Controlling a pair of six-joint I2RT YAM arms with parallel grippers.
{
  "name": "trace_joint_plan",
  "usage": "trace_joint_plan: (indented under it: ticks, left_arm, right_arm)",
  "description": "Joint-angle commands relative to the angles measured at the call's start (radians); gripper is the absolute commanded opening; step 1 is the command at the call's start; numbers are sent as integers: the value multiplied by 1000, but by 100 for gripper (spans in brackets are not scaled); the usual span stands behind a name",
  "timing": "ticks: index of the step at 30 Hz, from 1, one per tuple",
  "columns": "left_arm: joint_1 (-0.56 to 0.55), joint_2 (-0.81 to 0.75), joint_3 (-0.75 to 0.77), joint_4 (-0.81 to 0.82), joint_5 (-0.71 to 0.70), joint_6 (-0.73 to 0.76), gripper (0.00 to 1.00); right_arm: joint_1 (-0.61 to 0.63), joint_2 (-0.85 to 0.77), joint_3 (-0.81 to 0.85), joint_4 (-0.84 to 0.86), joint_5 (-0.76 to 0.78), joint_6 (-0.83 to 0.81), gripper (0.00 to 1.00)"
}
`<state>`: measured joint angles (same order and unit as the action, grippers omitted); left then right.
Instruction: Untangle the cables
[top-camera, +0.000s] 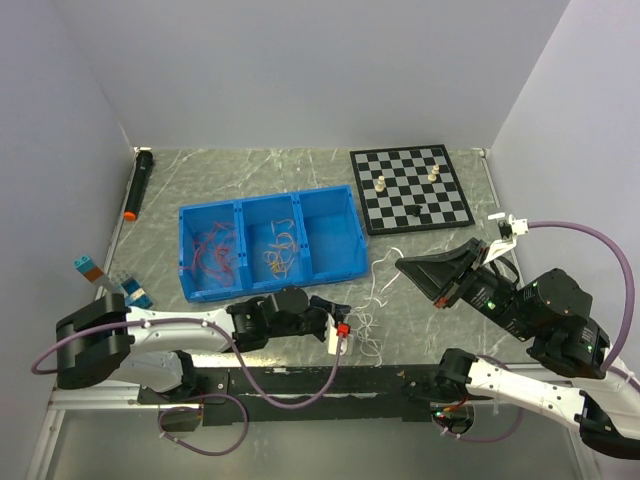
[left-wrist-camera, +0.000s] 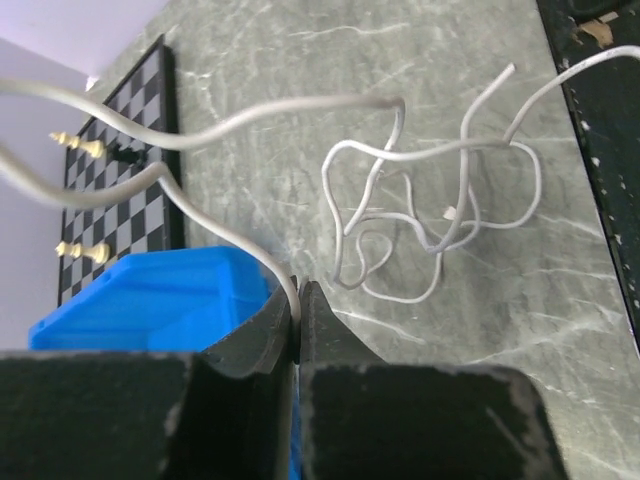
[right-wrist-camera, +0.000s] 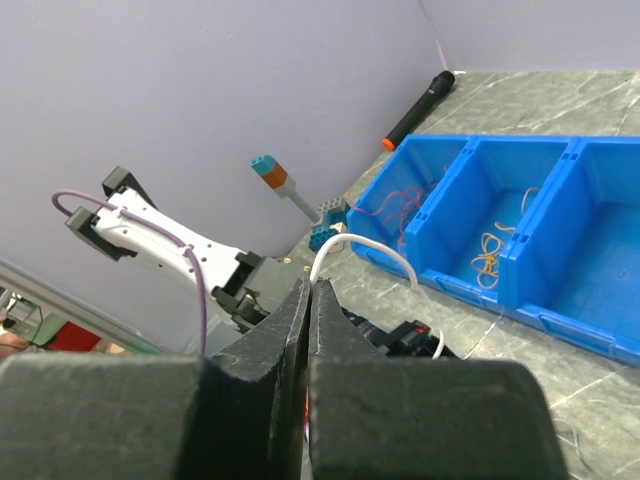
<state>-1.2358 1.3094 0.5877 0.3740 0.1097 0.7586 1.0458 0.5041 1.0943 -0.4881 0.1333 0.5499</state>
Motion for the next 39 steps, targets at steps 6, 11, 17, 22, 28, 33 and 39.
trace_joint_plan:
  ticks: [6, 11, 17, 22, 28, 33, 39]
  left_arm:
    - [128, -105, 182, -235, -102, -223, 1]
    - [287, -209, 225, -403, -107, -240, 1]
    - [335, -384, 190, -437, -165, -205, 1]
    - [371, -360, 357, -412, -251, -322, 1]
    - [372, -292, 486, -514, 69, -495, 19]
    - [323, -231, 511, -535, 266, -599, 19]
    - [253, -179, 532, -511, 275, -610, 32]
  right_arm:
    - [6, -45, 7, -79, 129, -11, 0]
    - [6, -81, -20, -184, 274, 13, 0]
    - [6, -105, -73, -234, 368, 45, 0]
    - [5, -55, -126, -202, 322, 73, 0]
    - [6, 13, -90, -67, 258, 22, 0]
    - [6, 77, -60, 38, 235, -25, 0]
    - [6, 160, -53, 180, 267, -71, 0]
